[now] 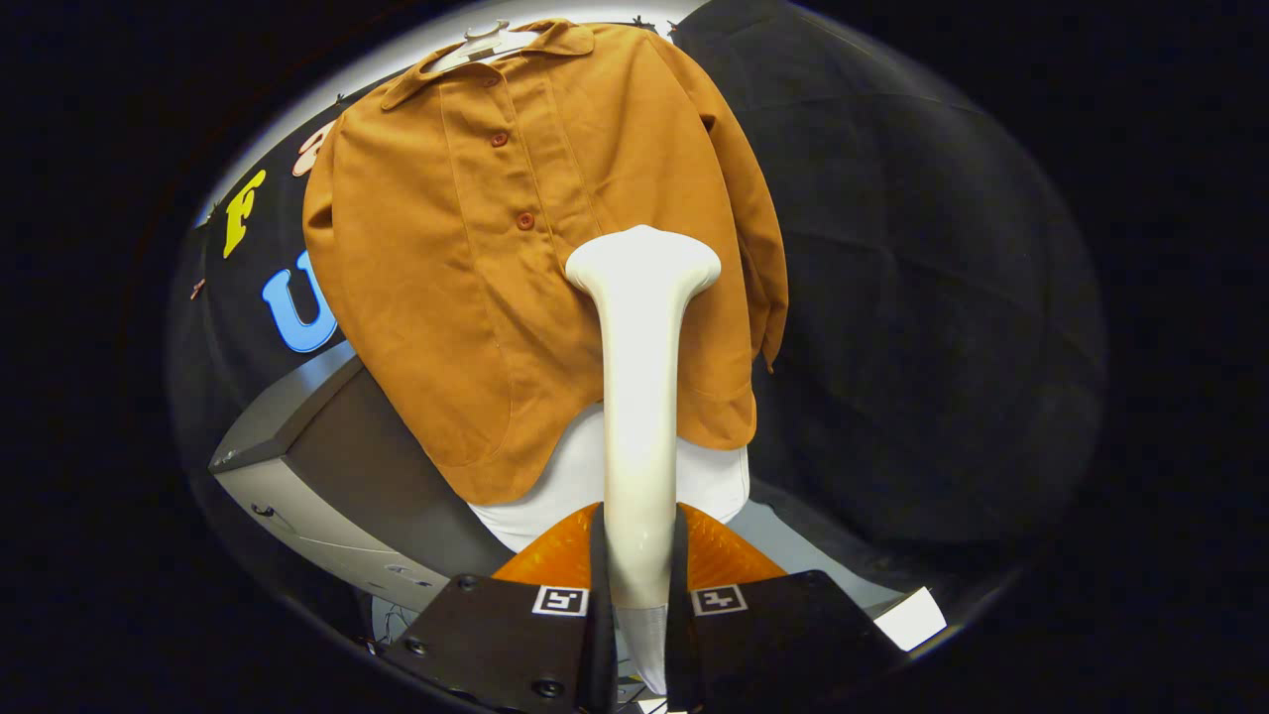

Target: Iron the clothes twice with a garment steamer, once on the left side and once on the right side.

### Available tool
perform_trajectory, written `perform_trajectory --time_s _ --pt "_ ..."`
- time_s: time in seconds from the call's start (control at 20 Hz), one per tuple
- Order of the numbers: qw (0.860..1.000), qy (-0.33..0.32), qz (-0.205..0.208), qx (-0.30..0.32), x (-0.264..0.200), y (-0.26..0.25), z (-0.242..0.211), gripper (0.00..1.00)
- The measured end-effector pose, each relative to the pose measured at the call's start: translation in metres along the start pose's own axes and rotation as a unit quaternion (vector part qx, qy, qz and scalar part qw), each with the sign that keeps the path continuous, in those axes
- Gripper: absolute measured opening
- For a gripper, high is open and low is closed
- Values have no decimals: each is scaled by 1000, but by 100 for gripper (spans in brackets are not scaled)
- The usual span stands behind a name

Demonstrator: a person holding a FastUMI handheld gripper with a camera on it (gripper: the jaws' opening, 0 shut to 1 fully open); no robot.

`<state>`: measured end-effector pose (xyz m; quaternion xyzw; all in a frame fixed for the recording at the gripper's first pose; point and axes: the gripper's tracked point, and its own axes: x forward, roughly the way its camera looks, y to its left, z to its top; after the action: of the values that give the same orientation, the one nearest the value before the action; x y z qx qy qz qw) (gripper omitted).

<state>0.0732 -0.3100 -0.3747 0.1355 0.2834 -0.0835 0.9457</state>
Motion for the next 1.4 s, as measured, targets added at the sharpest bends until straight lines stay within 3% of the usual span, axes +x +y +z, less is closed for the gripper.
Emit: perform_trajectory --time_s 0.3,0.5,0.8,1.4 --pt "999 35 -10 2 -30 -1 -42 23" --pt "1000 15 1 -6 -69 26 -36 23" --pt "996 -68 34 -41 -111 94 36 23" --pt "971 -204 92 -85 -163 219 164 22"
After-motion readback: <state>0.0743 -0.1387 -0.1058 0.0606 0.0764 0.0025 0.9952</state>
